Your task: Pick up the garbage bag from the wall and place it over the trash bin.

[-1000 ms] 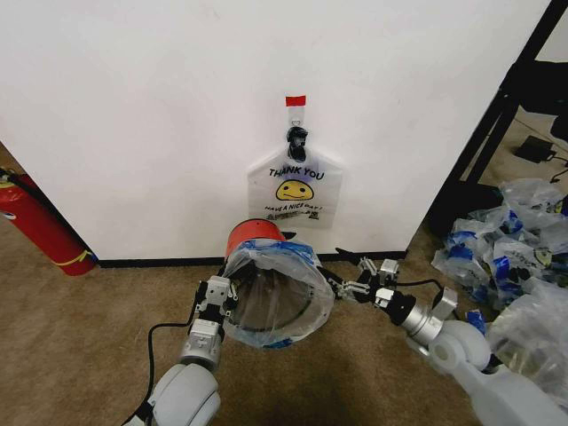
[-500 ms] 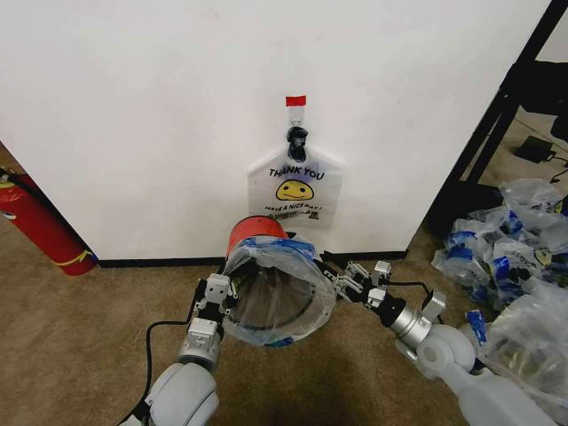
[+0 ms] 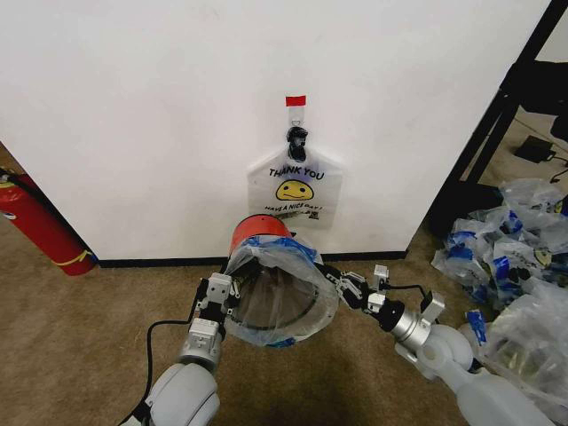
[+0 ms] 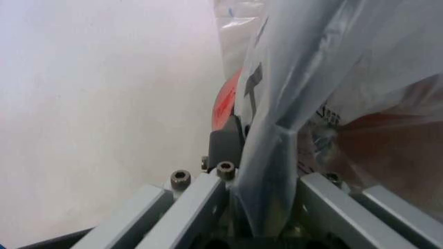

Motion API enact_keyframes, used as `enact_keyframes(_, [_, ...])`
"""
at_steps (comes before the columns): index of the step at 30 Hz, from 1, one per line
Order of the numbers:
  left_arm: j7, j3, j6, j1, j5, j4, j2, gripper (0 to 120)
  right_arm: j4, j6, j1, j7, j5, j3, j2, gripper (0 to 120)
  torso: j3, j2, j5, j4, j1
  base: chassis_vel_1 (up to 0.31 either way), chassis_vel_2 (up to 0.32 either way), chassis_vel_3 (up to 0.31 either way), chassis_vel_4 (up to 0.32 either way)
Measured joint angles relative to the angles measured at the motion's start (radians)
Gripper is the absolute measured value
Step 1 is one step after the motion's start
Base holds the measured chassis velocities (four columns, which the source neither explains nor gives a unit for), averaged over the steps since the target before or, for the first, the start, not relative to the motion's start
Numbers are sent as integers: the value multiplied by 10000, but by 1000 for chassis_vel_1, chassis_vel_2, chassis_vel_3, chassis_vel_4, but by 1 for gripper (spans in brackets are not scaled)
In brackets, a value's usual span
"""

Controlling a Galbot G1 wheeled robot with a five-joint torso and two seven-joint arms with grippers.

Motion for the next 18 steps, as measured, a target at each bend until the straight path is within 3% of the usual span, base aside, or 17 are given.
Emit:
enact_keyframes(8, [147, 67, -2, 180, 24, -534, 29, 0, -47, 620, 221, 1233, 415, -219, 87, 0, 0, 0, -1, 0, 0, 0, 0, 0, 0])
enact_keyframes(15, [686, 69, 240, 518, -359, -1949, 312, 0, -654, 293, 332, -646, 927, 23, 37, 0, 0, 0, 0, 0, 0, 0, 0, 0, 0])
enact_keyframes(18, [794, 26, 360, 495, -513, -2126, 405, 0, -1054, 322, 455, -1436, 712, 151, 79, 0, 0, 0, 1, 2, 0, 0, 0, 0, 0])
